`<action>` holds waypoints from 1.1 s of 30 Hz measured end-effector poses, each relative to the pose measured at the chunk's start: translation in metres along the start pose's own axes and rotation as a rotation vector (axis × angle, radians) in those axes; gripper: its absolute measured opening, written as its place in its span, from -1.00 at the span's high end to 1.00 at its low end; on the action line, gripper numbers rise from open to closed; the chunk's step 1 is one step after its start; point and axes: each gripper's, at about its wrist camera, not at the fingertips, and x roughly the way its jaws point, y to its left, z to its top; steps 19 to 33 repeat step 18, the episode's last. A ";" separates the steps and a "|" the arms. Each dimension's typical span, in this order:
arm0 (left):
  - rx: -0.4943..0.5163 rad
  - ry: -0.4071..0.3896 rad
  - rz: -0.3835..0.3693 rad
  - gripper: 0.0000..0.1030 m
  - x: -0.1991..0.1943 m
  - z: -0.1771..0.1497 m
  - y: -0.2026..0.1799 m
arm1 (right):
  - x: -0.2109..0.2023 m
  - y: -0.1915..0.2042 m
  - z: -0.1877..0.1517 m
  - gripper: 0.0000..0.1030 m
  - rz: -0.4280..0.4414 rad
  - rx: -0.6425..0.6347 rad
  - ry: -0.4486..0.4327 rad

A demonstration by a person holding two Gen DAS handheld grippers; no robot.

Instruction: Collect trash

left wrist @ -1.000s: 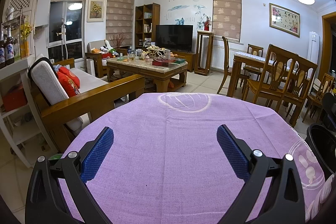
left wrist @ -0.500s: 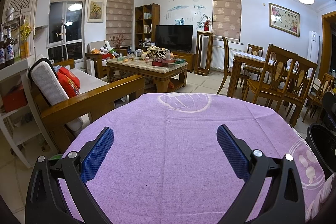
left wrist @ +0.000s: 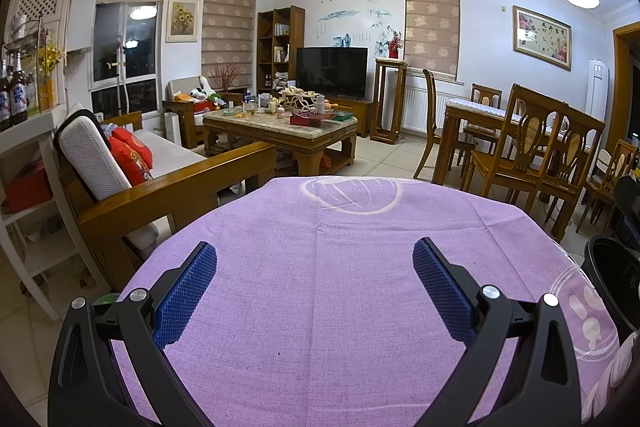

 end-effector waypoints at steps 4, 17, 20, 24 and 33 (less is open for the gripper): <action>0.001 -0.003 0.001 -0.90 0.000 -0.002 0.000 | 0.000 -0.001 0.000 -0.90 0.000 0.000 0.000; -0.019 -0.007 0.000 -0.90 0.005 -0.006 0.008 | 0.000 0.002 0.000 -0.90 0.001 0.002 0.002; -0.020 -0.005 0.000 -0.90 0.005 -0.006 0.009 | 0.000 0.002 0.000 -0.90 0.000 0.002 0.002; -0.020 -0.005 0.000 -0.90 0.005 -0.006 0.009 | 0.000 0.002 0.000 -0.90 0.000 0.002 0.002; -0.020 -0.005 0.000 -0.90 0.005 -0.006 0.009 | 0.000 0.002 0.000 -0.90 0.000 0.002 0.002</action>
